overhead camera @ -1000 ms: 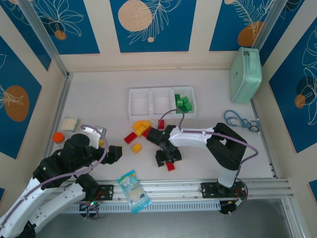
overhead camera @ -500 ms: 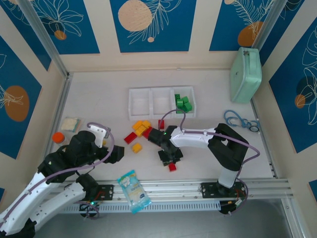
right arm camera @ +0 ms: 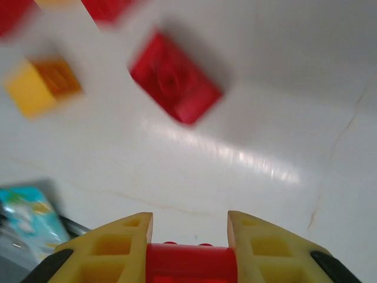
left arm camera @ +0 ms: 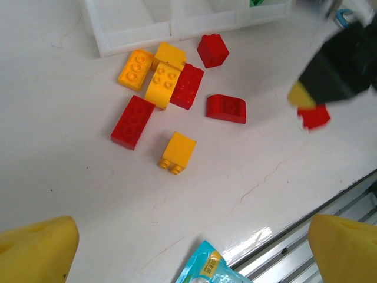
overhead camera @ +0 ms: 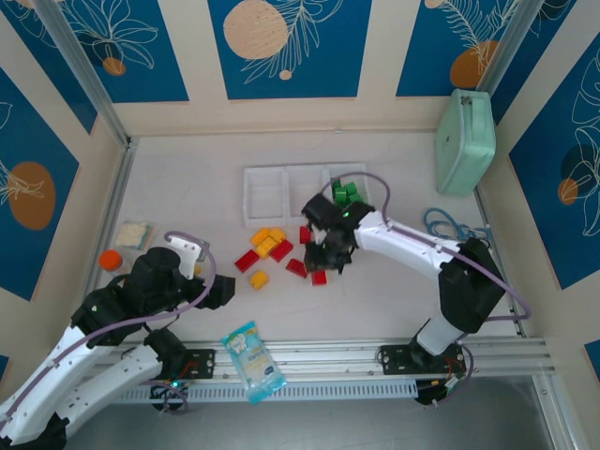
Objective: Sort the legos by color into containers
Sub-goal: Place the lego in the container.
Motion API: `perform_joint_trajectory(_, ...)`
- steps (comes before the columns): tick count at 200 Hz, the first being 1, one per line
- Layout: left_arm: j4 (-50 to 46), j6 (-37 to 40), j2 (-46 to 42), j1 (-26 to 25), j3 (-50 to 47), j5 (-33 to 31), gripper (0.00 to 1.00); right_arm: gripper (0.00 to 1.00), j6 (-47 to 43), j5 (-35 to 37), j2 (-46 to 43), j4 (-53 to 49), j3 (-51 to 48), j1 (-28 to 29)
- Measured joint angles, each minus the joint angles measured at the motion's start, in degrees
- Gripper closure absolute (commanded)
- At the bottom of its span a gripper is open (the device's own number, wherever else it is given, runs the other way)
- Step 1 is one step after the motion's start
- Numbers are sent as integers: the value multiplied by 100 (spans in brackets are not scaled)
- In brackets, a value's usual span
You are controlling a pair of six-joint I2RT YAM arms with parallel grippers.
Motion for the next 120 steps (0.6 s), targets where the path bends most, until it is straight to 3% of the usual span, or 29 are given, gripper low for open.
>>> perform_joint_trajectory(44, 94, 0, 94, -2, -2, 111, 1, 81, -557, -269, 330, 807, 1209, -988)
perform_joint_trajectory(120, 181, 44, 289, 0, -28, 367, 1, 79, -1145, -354, 3641, 439, 4616, -1432)
